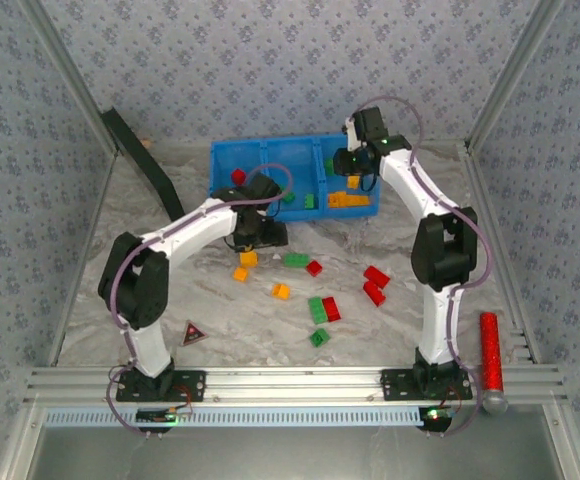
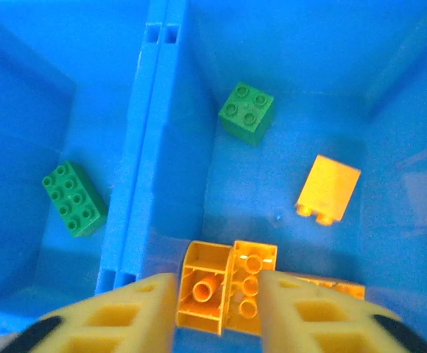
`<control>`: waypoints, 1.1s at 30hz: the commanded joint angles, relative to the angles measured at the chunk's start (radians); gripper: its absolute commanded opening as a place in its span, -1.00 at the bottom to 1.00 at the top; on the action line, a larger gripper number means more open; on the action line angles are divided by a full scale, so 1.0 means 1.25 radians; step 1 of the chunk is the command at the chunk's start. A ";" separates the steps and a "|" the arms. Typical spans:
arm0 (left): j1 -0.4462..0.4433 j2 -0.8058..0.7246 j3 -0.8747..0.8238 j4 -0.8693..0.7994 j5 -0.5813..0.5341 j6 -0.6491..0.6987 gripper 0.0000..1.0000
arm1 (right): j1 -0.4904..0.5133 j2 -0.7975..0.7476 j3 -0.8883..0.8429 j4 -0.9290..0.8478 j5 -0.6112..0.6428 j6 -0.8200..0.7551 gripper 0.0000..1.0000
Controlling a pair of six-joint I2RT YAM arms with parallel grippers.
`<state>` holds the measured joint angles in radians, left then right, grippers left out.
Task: Sort the legos into containers by color
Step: Move the container to the center of the table.
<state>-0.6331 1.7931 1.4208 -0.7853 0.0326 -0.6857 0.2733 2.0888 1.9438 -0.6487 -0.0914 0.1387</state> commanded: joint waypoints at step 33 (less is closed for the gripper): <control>0.045 0.023 0.132 -0.149 -0.022 0.041 0.61 | -0.014 0.456 0.410 -0.163 0.005 0.006 0.15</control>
<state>-0.5919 1.8072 1.5570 -0.9428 -0.0105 -0.6590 0.2359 2.6717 2.5423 -0.7605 -0.1448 0.1677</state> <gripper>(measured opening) 0.802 0.572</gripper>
